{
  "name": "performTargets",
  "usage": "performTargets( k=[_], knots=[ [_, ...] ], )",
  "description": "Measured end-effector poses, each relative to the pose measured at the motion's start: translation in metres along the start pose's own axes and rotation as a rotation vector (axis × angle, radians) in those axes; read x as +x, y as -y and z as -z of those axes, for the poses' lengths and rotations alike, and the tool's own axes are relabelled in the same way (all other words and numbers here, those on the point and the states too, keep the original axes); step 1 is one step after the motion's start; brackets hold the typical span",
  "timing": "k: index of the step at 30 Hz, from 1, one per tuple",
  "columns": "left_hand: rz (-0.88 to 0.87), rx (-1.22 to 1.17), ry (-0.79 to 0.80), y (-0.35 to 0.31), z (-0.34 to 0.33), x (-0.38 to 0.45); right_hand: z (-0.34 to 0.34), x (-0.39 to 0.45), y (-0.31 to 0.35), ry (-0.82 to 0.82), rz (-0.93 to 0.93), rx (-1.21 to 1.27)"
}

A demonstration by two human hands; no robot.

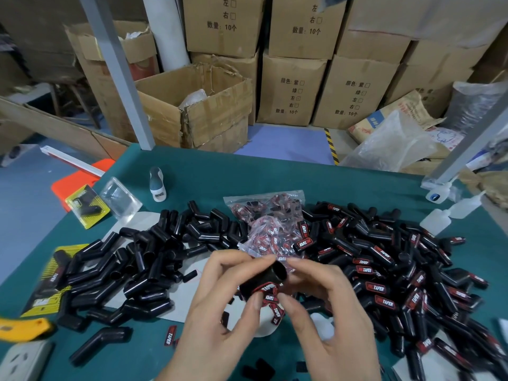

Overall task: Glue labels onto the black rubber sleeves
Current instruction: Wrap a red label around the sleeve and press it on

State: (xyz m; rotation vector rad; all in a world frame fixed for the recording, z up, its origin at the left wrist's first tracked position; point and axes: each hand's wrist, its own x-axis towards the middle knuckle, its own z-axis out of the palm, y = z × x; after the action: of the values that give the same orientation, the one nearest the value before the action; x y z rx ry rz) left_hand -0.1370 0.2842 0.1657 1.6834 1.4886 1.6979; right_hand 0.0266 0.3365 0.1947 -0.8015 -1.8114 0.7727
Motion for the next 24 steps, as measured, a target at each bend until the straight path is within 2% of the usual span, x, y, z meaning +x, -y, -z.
performTargets(
  k=[3, 6, 10, 14, 24],
  knots=[
    [-0.064, 0.034, 0.017, -0.0025, 0.0016, 0.0021, -0.0022, 0.0006, 0.0019, -0.008, -0.041, 0.120],
    [-0.128, 0.013, 0.025, -0.0044, 0.0029, 0.0033, -0.0022, 0.0011, 0.0018, 0.077, -0.123, 0.188],
    [-0.155, -0.006, 0.021, -0.0050, 0.0049, 0.0023, -0.0040, -0.0030, 0.0049, 0.159, -0.230, 0.374],
    [-0.181, 0.005, 0.011, -0.0059, 0.0056, 0.0023, -0.0069, -0.0046, 0.0062, 0.173, -0.308, 0.499],
    [-0.165, 0.010, 0.022, -0.0062, 0.0069, 0.0012, -0.0070, -0.0025, 0.0051, 0.171, -0.306, 0.548]
  ],
)
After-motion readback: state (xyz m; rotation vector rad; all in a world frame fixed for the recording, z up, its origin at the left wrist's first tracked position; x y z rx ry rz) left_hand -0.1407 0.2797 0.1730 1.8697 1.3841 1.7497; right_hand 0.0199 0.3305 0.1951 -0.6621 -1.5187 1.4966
